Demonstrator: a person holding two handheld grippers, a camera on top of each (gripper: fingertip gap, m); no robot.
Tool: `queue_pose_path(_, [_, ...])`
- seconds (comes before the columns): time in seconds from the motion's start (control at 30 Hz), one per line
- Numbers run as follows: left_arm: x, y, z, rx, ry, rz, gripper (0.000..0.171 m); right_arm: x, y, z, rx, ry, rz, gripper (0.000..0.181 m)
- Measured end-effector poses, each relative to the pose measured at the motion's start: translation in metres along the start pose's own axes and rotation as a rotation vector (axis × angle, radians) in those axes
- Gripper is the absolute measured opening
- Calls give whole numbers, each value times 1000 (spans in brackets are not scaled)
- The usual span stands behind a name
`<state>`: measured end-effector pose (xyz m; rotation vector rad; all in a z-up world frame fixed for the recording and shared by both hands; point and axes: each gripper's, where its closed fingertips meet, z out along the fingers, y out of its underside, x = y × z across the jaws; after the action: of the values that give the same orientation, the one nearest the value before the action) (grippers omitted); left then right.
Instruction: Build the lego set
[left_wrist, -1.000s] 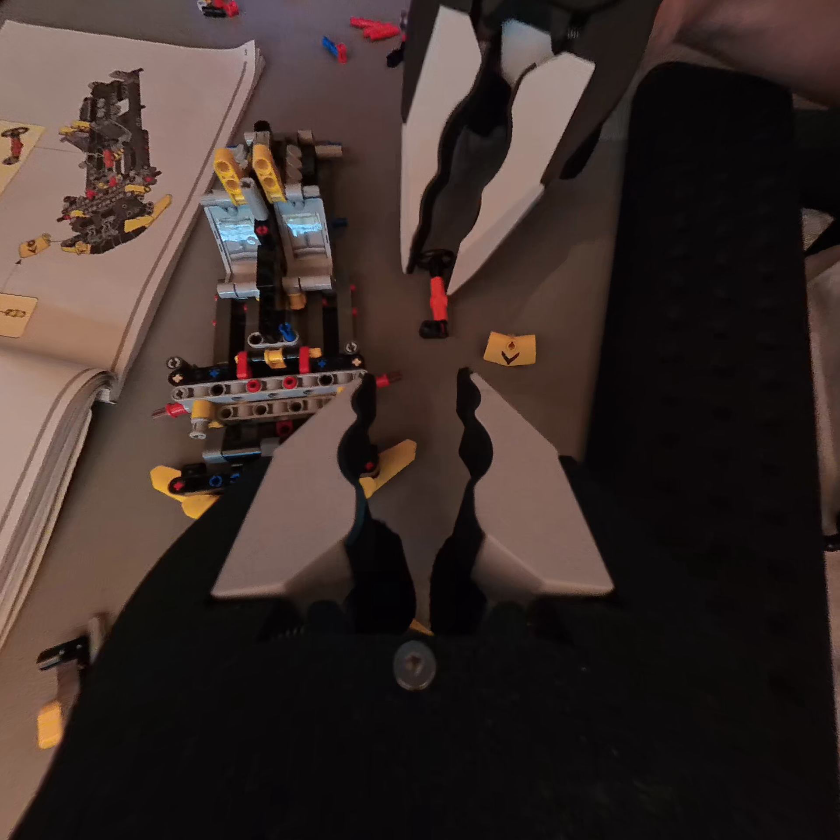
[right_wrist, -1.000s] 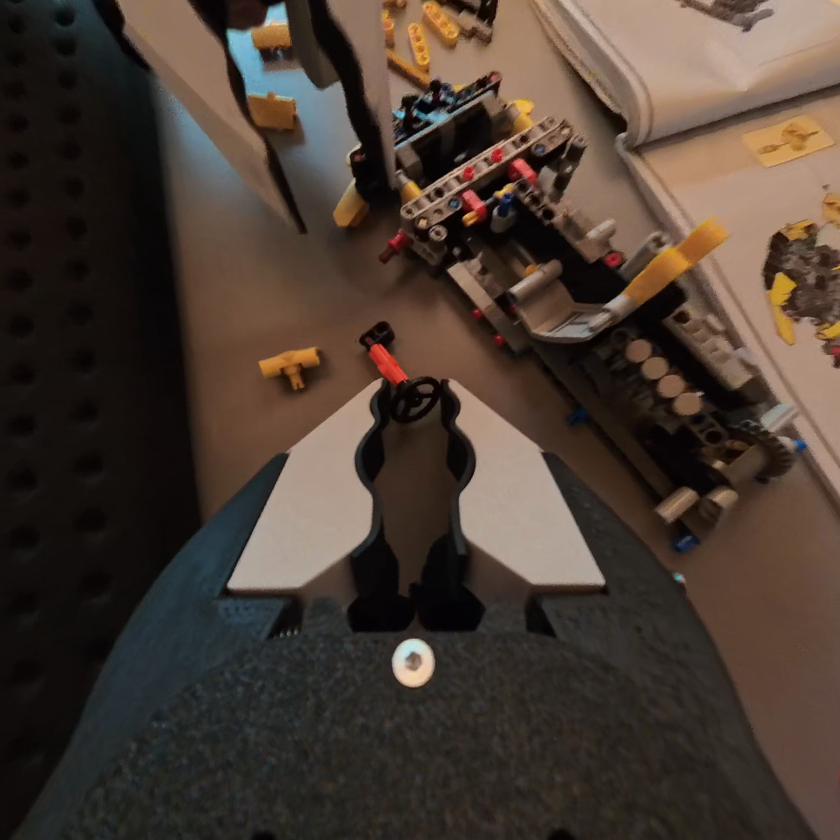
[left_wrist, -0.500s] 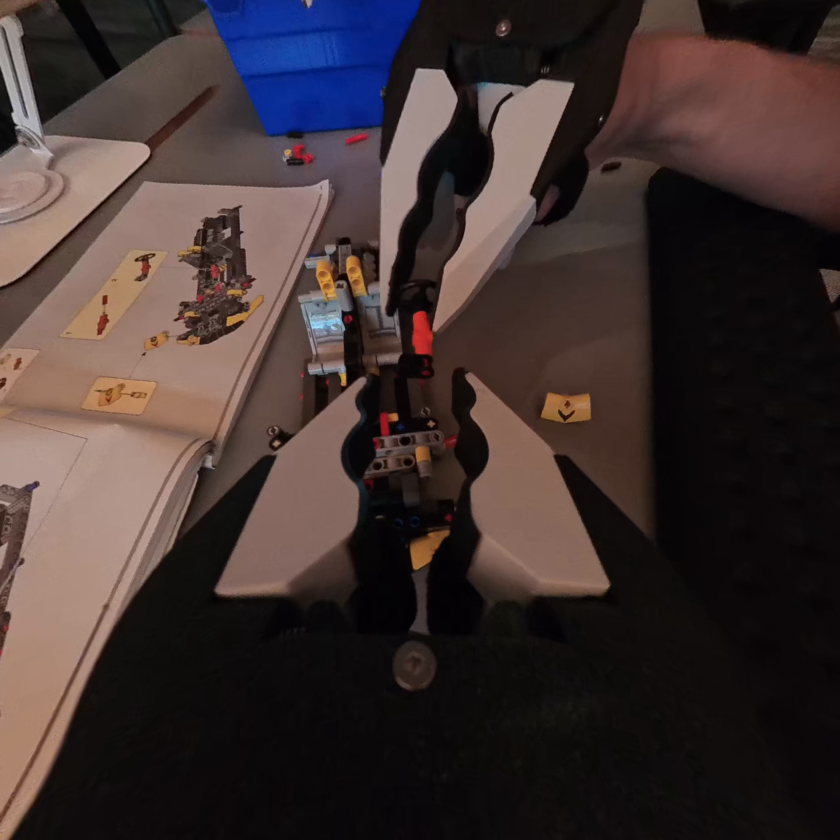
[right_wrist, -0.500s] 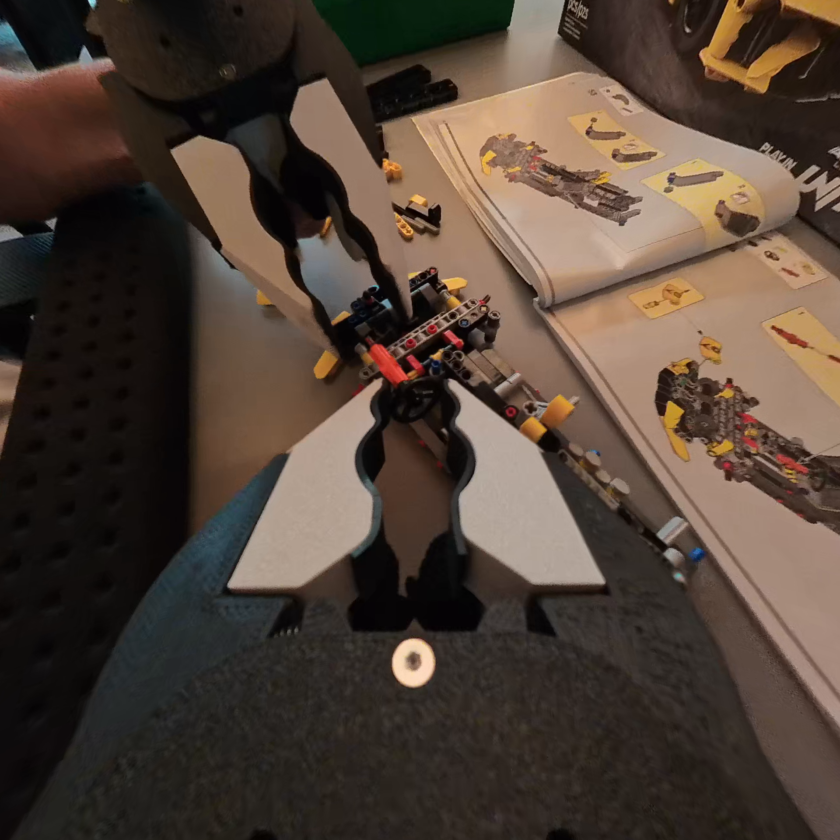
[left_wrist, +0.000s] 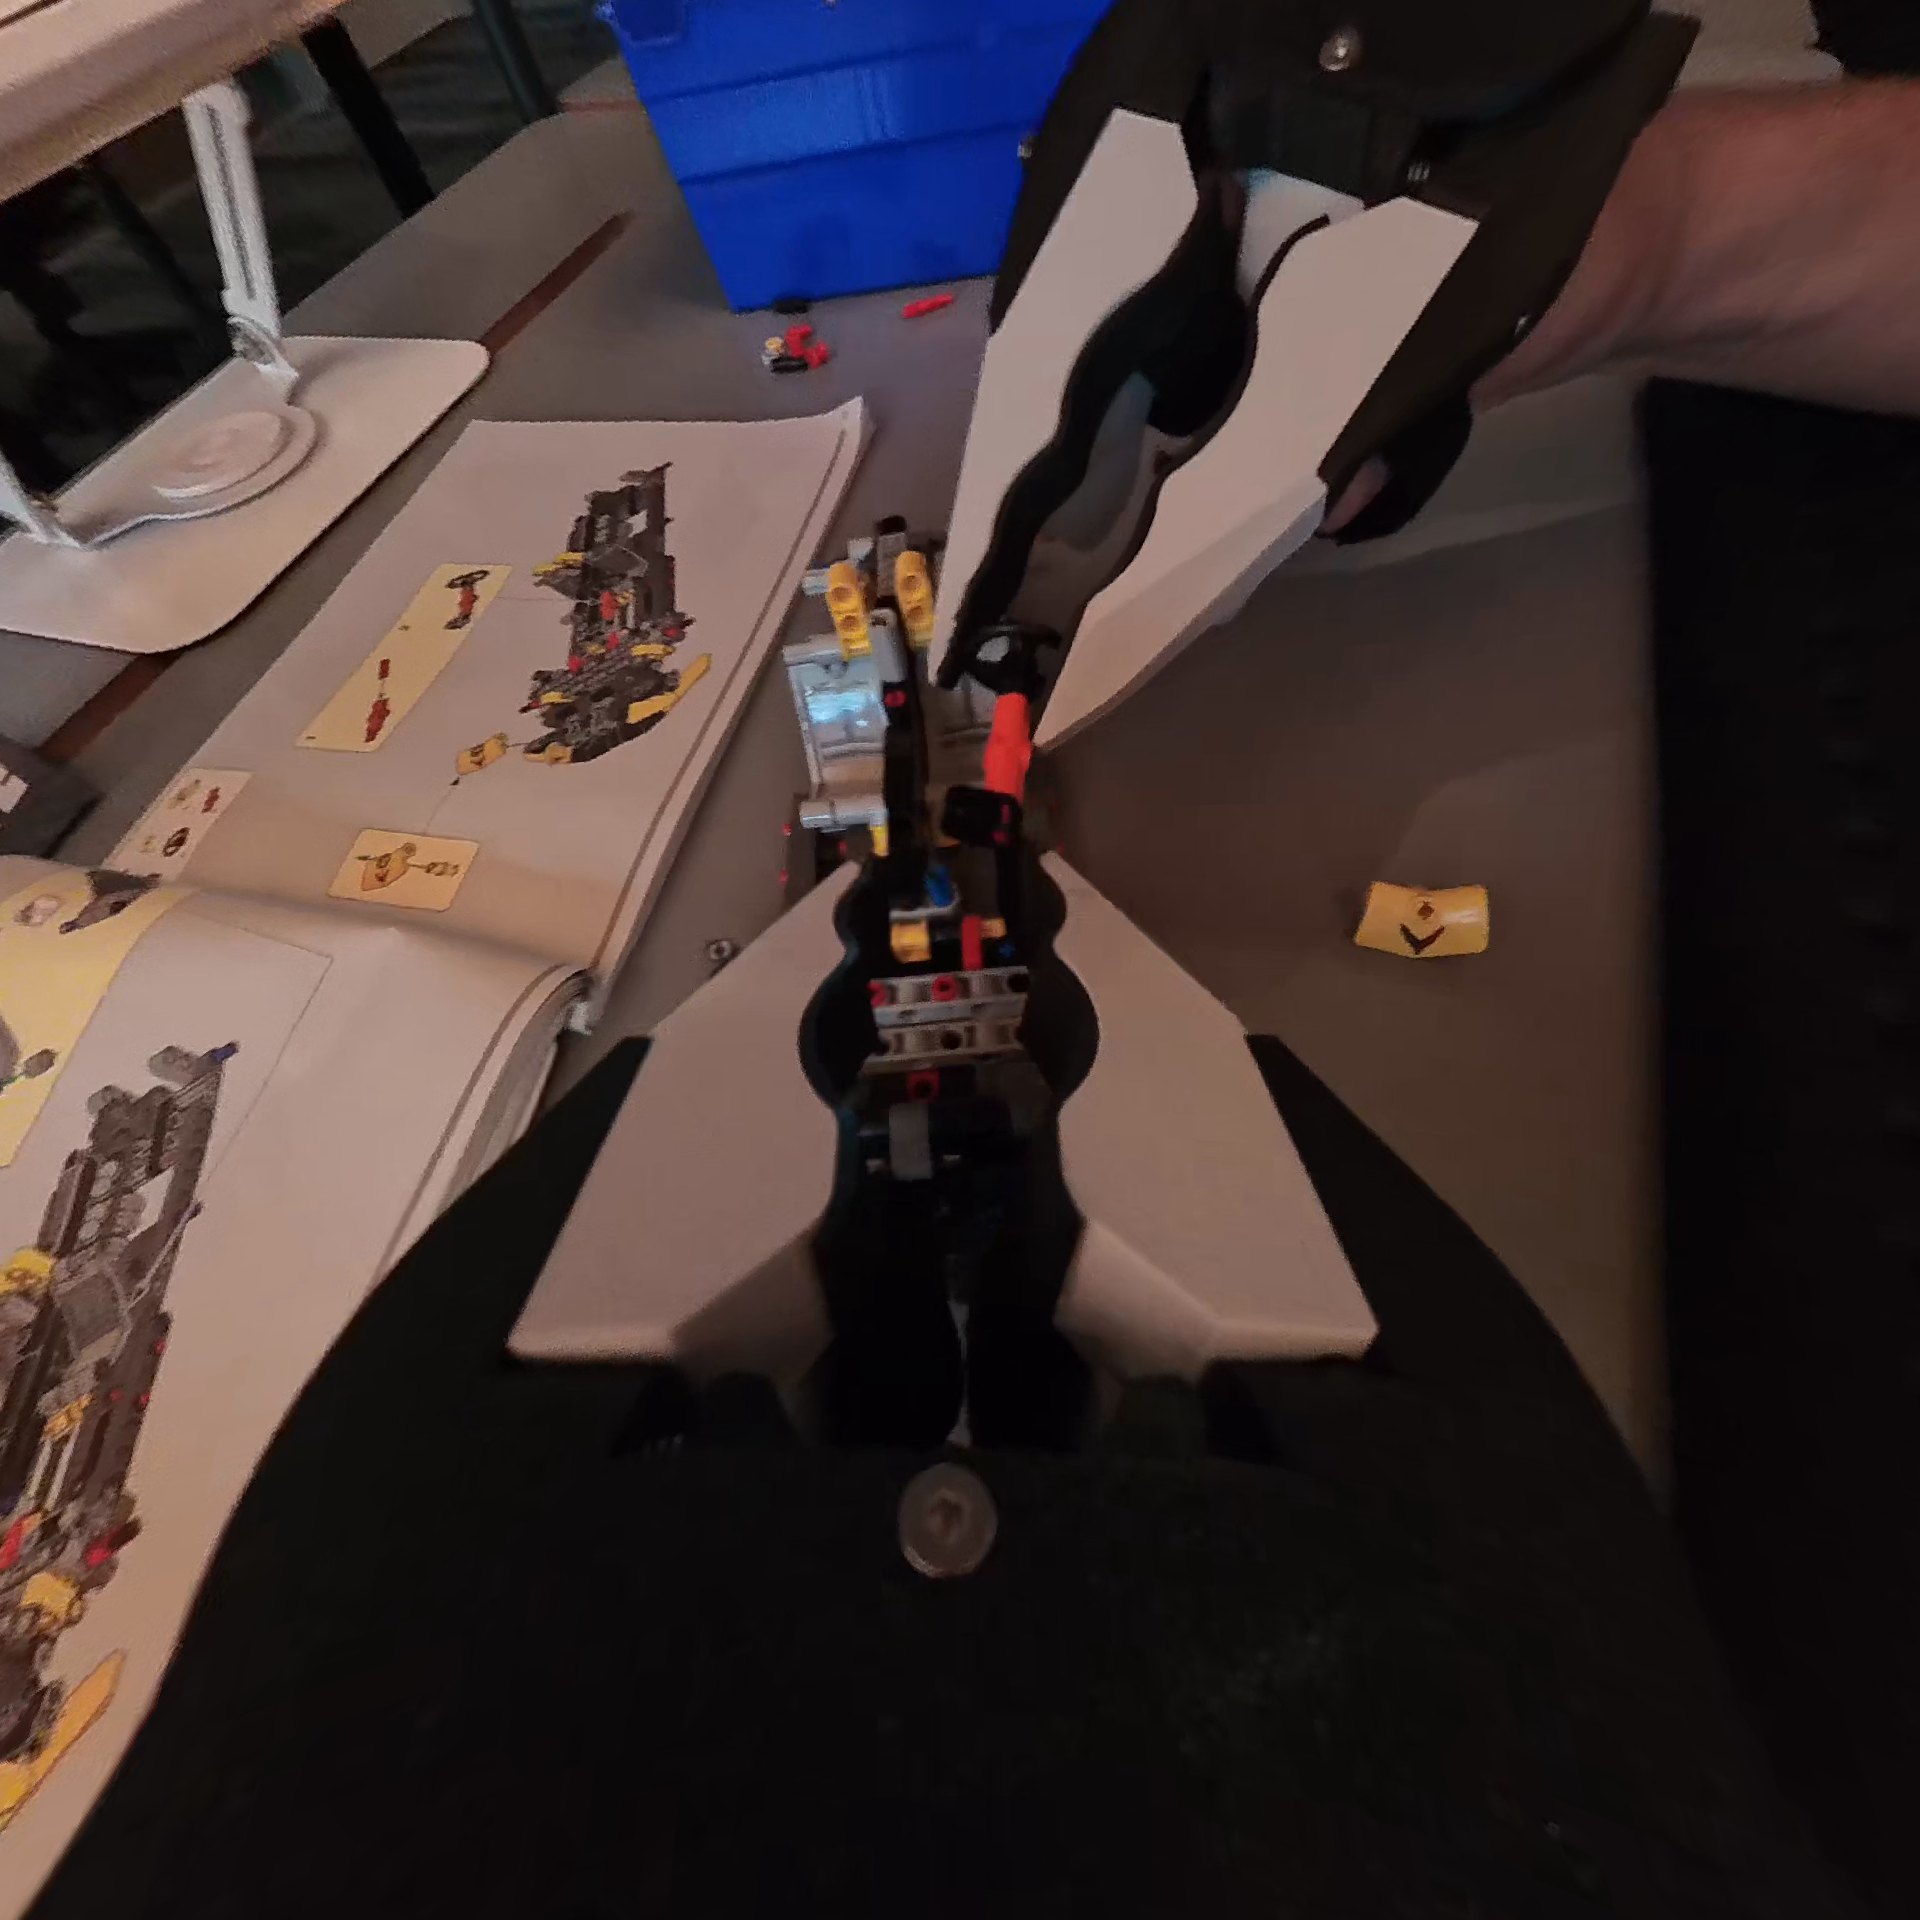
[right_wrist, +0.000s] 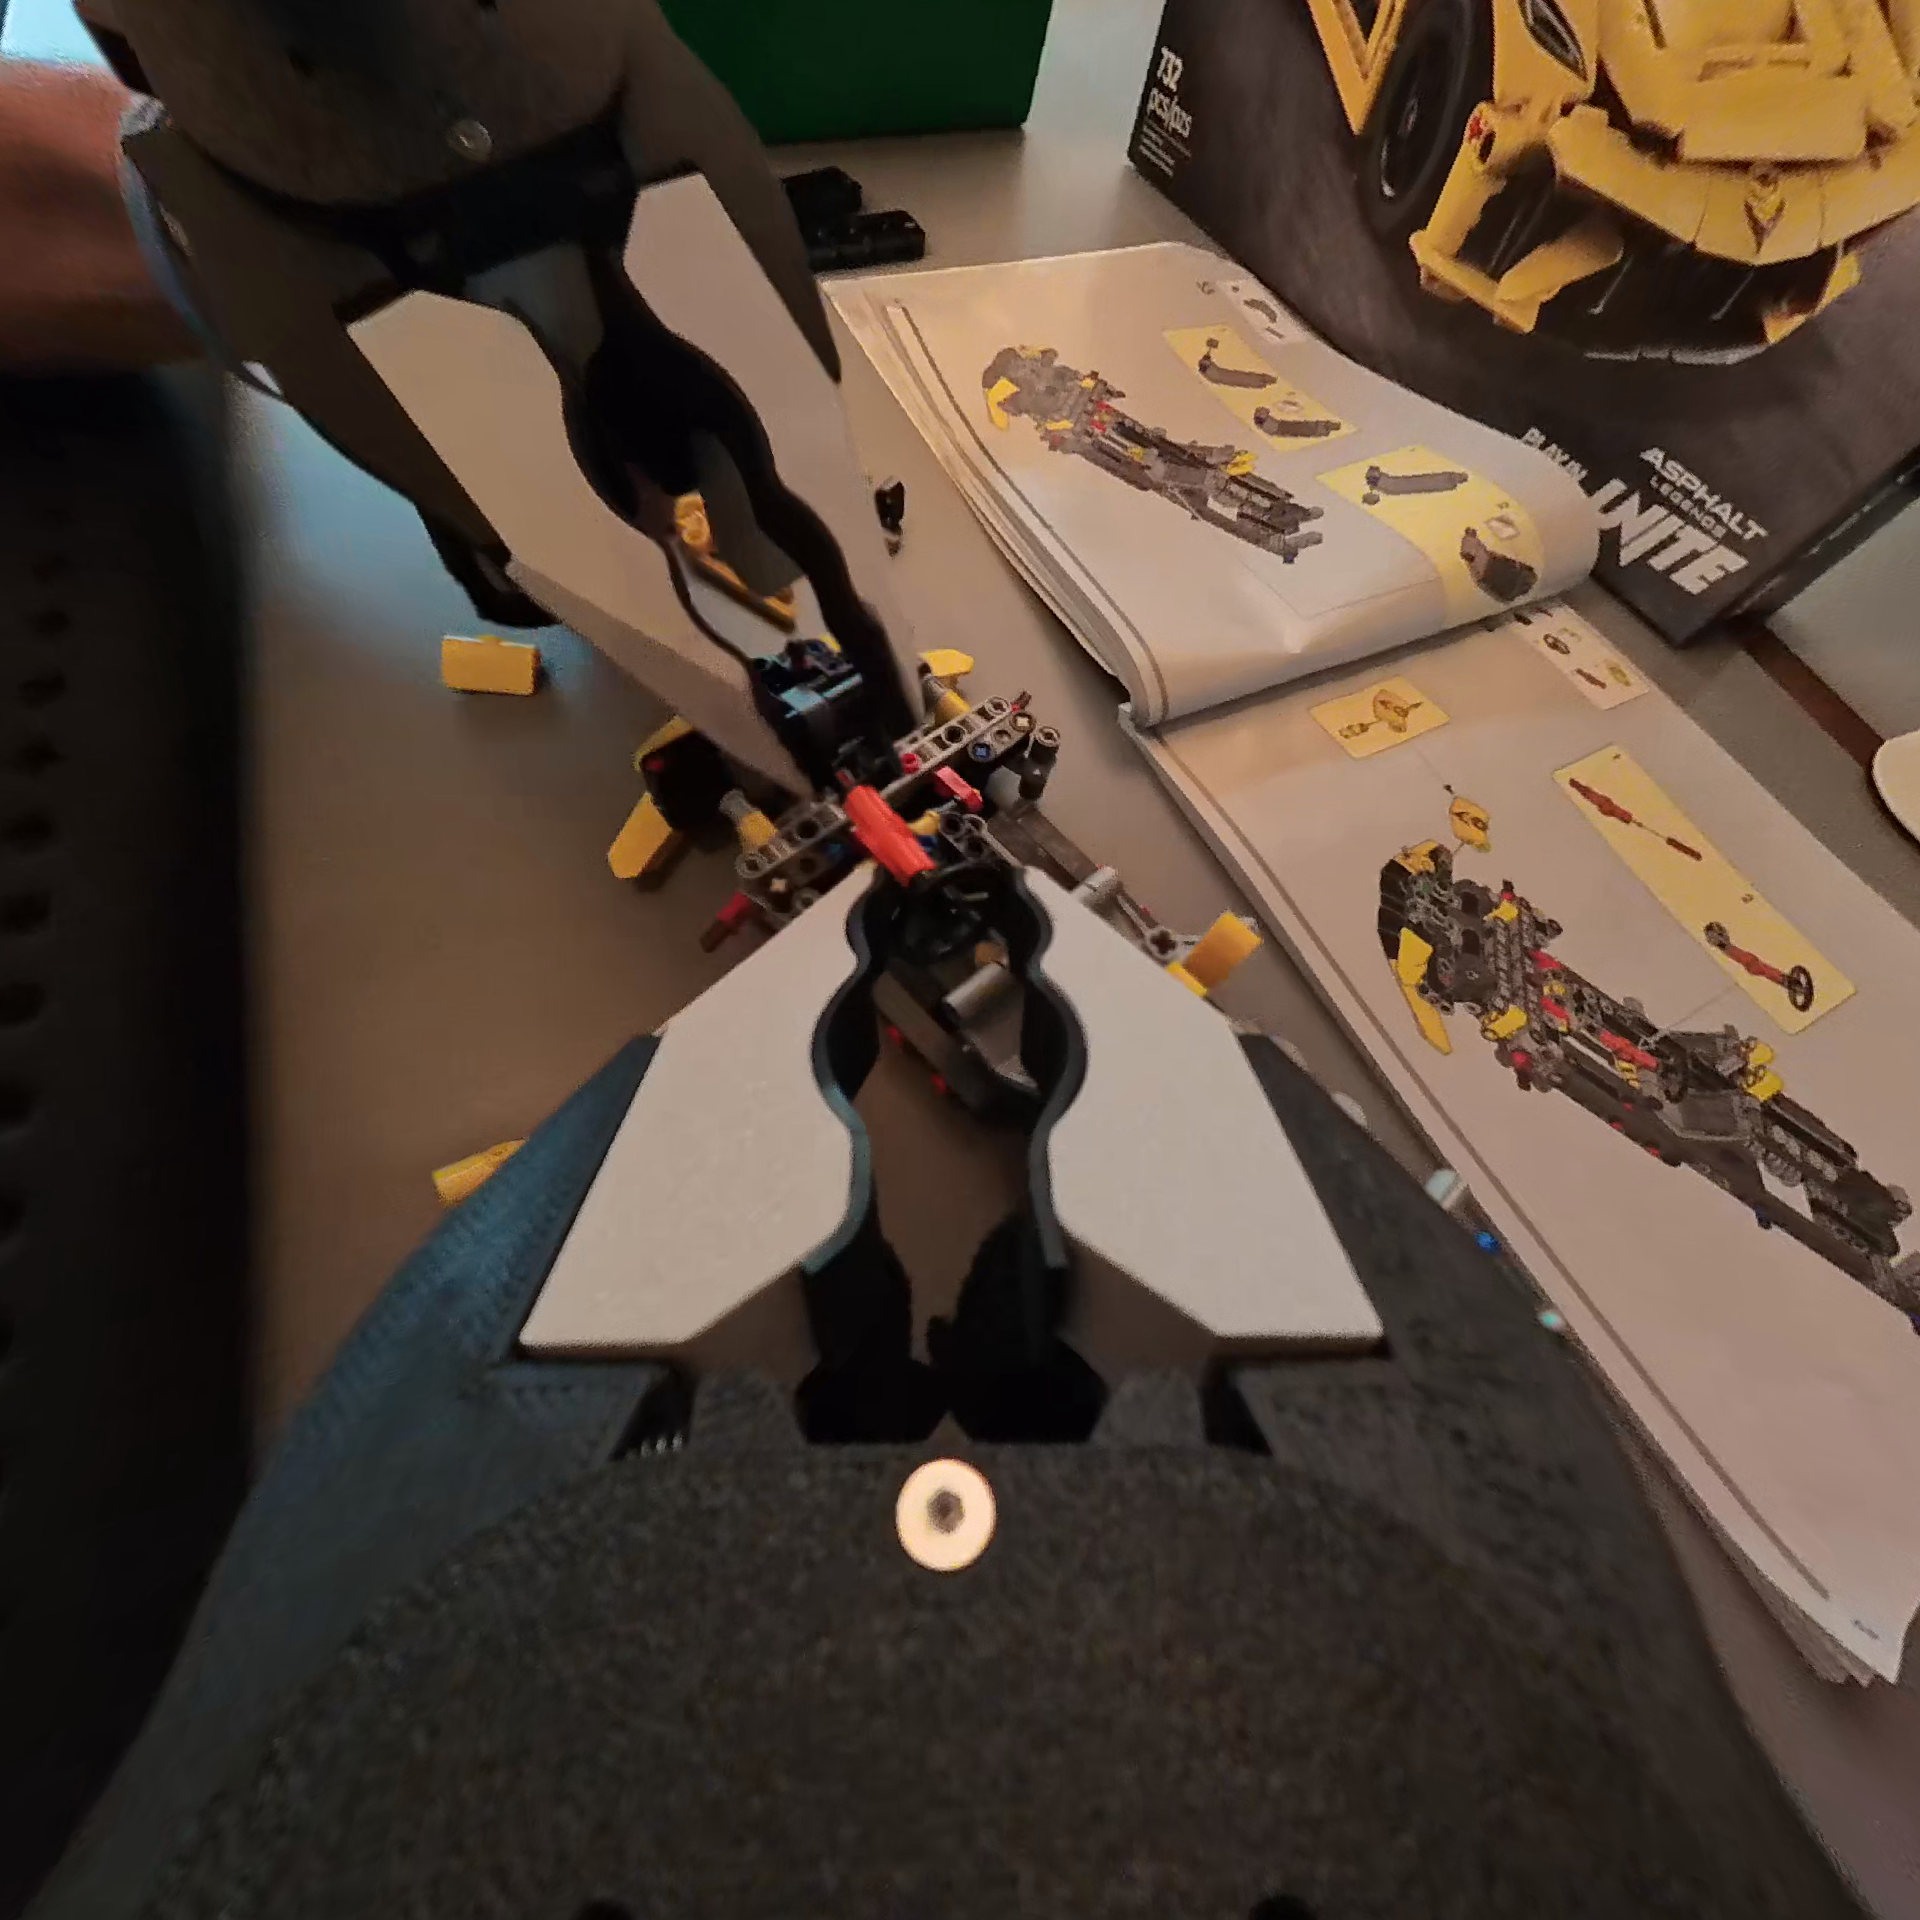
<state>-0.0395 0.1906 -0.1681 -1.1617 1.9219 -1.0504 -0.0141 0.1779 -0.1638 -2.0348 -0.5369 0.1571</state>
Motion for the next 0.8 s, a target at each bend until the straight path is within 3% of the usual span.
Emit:
queue_pose_path(0.27, [1, 7, -3, -11, -12, 79, 19, 12, 10, -3, -20, 7, 74, 21])
queue_pose_path(0.63, [-1, 6, 11, -32, -19, 42, 22, 3, 8, 9, -40, -51, 88, 21])
queue_pose_path(0.8, [1, 5, 11, -28, -21, 84, 12, 1, 10, 10, -52, -78, 114, 21])
